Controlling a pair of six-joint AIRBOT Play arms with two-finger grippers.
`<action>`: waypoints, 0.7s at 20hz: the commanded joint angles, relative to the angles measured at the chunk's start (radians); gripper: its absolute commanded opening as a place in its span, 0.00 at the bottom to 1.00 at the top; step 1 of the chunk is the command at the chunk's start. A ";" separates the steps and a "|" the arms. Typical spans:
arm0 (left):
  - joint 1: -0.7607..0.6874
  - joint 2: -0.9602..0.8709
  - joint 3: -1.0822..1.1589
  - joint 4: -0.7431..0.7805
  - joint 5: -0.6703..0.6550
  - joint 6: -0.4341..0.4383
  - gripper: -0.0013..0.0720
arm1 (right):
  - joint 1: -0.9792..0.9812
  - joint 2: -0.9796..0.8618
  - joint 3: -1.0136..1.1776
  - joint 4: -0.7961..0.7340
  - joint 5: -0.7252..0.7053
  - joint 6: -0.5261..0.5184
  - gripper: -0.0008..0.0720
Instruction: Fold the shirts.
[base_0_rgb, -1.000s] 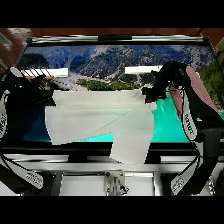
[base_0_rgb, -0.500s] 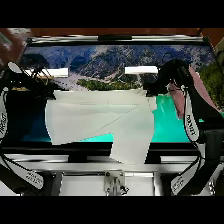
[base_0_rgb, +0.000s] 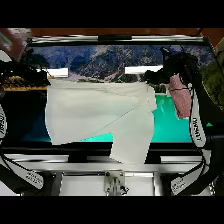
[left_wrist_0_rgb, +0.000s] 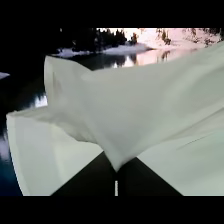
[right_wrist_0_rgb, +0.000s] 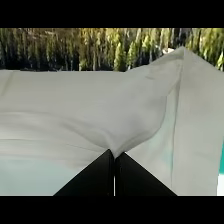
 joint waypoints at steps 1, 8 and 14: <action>0.000 0.002 0.040 0.000 0.005 0.000 0.06 | 0.000 0.035 0.001 0.005 0.029 -0.009 0.09; -0.001 -0.003 -0.039 0.008 -0.113 -0.035 0.06 | 0.000 -0.041 0.000 0.000 -0.225 -0.009 0.09; -0.003 -0.003 -0.202 0.079 -0.187 -0.087 0.06 | 0.001 -0.125 0.000 0.004 -0.355 0.013 0.09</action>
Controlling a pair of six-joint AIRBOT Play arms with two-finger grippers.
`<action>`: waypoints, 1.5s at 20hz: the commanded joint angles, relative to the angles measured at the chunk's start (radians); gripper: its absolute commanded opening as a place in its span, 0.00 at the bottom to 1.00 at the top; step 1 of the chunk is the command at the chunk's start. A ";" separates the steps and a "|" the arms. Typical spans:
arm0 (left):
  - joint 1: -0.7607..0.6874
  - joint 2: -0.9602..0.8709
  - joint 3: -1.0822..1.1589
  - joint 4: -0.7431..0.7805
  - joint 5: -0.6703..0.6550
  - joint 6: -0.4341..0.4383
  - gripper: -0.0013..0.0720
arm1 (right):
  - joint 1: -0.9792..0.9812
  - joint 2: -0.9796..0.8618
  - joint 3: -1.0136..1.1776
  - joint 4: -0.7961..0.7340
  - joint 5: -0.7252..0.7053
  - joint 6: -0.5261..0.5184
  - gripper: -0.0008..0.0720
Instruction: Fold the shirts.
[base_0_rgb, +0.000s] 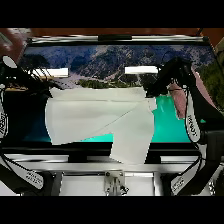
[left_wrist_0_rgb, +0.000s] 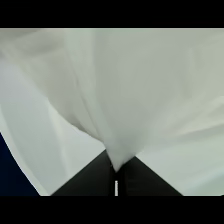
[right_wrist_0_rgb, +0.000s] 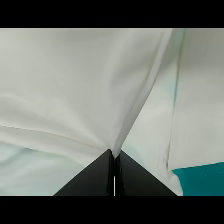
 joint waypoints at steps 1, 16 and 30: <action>-0.006 -0.001 -0.090 0.025 -0.022 -0.027 0.06 | 0.001 -0.040 0.000 0.007 -0.068 0.030 0.09; 0.033 0.047 -0.063 0.024 -0.067 -0.064 0.82 | -0.058 0.062 -0.001 -0.115 -0.259 -0.016 0.80; 0.349 0.597 -1.070 -0.110 0.189 0.158 0.74 | -0.349 0.429 -0.507 -0.016 -0.100 -0.124 0.80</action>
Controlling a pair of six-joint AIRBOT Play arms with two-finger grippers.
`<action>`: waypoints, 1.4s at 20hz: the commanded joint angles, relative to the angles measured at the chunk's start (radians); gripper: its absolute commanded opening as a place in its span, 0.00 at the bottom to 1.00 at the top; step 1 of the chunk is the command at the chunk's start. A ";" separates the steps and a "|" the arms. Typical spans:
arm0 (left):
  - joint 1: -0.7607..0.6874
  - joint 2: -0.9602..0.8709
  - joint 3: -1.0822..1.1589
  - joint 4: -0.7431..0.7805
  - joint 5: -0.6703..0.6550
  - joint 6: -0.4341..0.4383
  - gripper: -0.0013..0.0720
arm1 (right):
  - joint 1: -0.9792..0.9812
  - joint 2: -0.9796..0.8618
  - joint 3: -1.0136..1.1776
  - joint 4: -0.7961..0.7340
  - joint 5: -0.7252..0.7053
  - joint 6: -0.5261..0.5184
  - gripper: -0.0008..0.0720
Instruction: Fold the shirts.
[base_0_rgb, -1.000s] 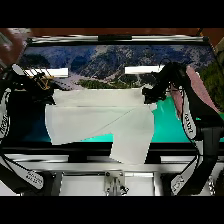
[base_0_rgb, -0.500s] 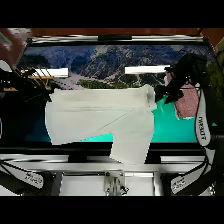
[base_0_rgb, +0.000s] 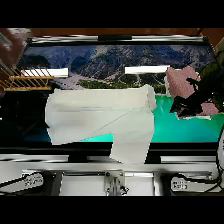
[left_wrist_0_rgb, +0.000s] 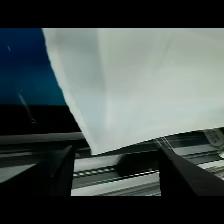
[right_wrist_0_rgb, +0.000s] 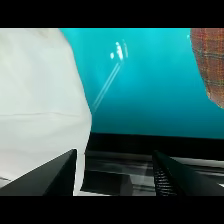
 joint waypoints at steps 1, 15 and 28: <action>0.063 0.057 -0.171 -0.017 0.060 0.084 0.73 | -0.028 0.036 -0.075 0.034 0.035 -0.025 0.80; -0.048 0.018 -0.260 -0.120 0.241 0.143 0.74 | -0.027 0.036 -0.075 0.082 0.021 -0.002 0.80; -0.124 -0.029 -0.234 -0.118 0.189 0.122 0.06 | -0.018 0.037 -0.339 0.108 0.039 -0.087 0.80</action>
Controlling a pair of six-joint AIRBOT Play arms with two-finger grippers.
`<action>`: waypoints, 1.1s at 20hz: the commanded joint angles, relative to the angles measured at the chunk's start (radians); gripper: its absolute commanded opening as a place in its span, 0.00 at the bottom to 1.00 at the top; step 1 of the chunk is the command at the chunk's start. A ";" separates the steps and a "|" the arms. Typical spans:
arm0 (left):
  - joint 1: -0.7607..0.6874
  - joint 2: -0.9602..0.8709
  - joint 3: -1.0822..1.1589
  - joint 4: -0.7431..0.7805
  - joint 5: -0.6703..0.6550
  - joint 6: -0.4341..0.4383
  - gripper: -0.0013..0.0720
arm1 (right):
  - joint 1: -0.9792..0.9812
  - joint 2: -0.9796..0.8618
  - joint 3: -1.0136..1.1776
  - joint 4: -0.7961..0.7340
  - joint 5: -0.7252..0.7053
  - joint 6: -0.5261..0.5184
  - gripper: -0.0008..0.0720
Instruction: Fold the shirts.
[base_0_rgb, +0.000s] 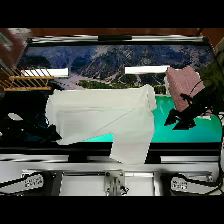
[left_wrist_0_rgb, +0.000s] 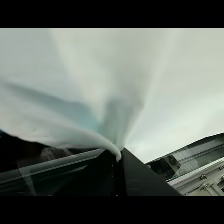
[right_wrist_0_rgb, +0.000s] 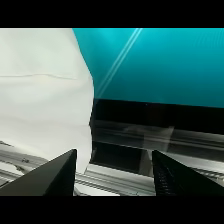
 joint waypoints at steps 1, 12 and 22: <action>0.004 -0.001 0.016 -0.011 -0.031 0.008 0.06 | 0.029 0.000 -0.107 0.063 0.063 -0.061 0.80; 0.007 -0.001 0.022 -0.012 -0.023 0.007 0.06 | 0.119 -0.023 -0.203 0.169 0.169 -0.089 0.80; 0.007 -0.001 0.022 -0.013 -0.023 0.006 0.06 | 0.202 -0.023 -0.291 0.193 0.223 -0.102 0.80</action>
